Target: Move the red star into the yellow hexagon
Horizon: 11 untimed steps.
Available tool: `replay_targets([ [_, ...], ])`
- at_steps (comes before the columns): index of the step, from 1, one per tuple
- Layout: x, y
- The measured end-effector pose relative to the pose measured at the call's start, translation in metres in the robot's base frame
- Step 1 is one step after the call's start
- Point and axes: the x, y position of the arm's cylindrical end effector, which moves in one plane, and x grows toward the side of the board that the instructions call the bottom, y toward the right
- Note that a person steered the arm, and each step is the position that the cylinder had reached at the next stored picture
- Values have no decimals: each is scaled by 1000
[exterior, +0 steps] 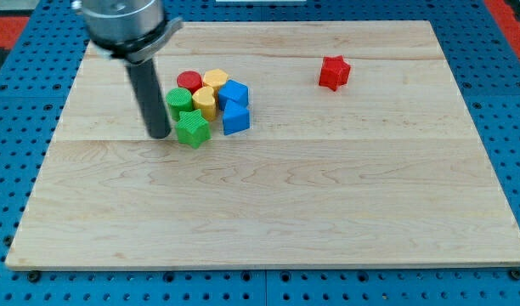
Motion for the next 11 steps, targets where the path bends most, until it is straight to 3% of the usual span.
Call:
replay_targets([
  [1, 62, 11],
  [3, 1, 53],
  [5, 43, 193],
  [6, -36, 276],
  [7, -102, 283],
  [8, -146, 238],
  [9, -182, 320],
  [10, -200, 320],
  [11, -189, 248],
])
